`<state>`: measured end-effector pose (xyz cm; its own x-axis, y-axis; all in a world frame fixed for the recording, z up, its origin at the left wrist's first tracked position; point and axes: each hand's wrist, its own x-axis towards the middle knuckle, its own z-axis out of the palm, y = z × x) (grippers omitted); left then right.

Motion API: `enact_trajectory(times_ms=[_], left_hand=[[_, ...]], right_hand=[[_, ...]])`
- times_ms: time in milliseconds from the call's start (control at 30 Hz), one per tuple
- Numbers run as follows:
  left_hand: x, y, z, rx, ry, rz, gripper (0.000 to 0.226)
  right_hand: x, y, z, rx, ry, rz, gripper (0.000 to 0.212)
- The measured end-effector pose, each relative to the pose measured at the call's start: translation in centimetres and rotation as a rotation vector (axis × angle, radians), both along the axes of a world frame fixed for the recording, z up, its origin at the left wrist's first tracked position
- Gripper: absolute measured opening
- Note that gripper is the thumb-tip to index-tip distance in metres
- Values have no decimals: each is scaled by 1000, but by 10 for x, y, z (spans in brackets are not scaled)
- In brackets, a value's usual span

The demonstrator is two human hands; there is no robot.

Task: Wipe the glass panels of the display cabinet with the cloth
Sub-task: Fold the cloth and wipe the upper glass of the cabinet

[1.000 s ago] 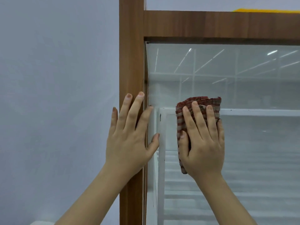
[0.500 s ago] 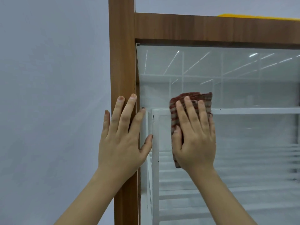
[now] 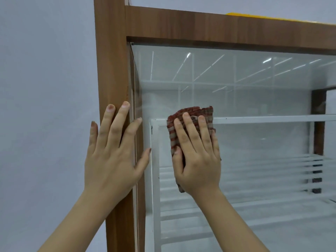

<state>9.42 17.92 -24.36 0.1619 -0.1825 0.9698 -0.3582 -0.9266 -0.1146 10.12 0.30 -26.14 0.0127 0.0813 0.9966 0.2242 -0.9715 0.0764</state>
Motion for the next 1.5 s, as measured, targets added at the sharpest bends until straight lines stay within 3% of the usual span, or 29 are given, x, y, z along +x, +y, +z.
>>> enact_trajectory(times_ms=[333,533,667,767,1067,1267,1500], left_hand=[[-3,-1,1,2,68,19,63],[-13,-39,-2,-111,82,97,73],[-7,-100,-1,28,28,18,68],[2,-126,0,7,39,-44,65],[12,-132,-5,-47,16,-40,65],[12,-135,-6,-60,28,-17,66],[12,-134,-6,-65,30,-14,66]], right_hand=[[-4,-66,-13,183,17,-43,54],[-10,-76,-12,95,108,-138,57],[-10,-83,-10,39,109,-155,56],[-9,-86,-8,20,96,-100,55],[-9,-139,15,10,57,-82,55],[-12,-159,-18,79,31,-63,54],[-10,-143,3,-88,58,-23,57]])
